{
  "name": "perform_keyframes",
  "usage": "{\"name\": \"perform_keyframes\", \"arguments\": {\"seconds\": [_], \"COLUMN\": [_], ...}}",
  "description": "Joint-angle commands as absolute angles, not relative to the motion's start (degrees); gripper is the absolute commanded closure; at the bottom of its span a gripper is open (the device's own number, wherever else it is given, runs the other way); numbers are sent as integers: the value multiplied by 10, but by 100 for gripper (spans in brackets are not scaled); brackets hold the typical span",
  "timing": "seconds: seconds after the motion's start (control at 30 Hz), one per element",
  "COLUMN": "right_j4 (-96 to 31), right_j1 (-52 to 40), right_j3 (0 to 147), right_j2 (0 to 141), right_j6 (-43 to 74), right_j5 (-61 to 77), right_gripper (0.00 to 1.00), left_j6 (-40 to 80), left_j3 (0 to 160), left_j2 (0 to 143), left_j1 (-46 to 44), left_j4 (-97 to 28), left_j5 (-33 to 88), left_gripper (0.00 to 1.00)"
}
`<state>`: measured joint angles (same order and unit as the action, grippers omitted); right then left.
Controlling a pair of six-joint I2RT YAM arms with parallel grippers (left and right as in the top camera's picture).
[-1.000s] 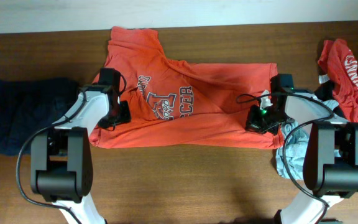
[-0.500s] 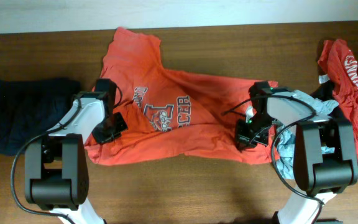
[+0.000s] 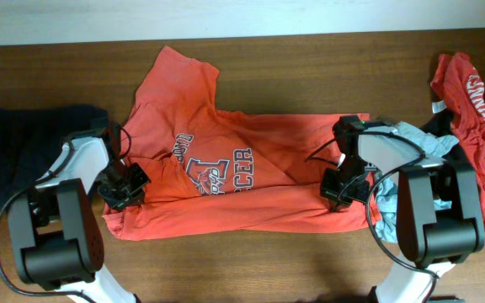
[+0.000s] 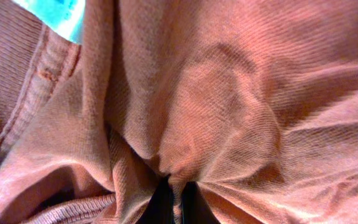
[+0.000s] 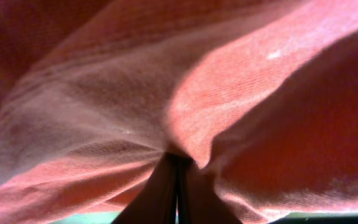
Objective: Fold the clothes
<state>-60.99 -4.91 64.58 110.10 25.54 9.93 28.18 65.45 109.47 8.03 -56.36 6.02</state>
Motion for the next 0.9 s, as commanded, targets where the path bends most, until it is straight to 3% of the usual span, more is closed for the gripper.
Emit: {"name": "perform_keyframes", "arguments": {"seconds": [0.0,0.17,0.27,0.3,0.5,0.67,0.87], "right_j4": [-576,-576,-564,-549,-461,-387,-307], "right_j1": [-29,-29,-29,-29,-29,-29,-29], "right_j3": [629,630,632,633,633,633,633], "right_j2": [1090,983,916,890,893,941,1014], "right_j6": [234,212,212,211,197,197,197], "right_j5": [-6,25,31,36,75,76,88], "right_gripper": [95,85,72,69,64,66,80], "left_j6": [256,245,231,221,192,143,66], "left_j3": [618,635,647,649,649,649,649], "left_j2": [1129,1058,997,963,935,968,1047], "left_j1": [101,97,90,82,44,17,-3], "left_j4": [-553,-578,-574,-552,-432,-338,-199], "left_j5": [-43,-43,-37,-30,3,9,52], "left_gripper": [100,94,78,66,37,34,37]}}
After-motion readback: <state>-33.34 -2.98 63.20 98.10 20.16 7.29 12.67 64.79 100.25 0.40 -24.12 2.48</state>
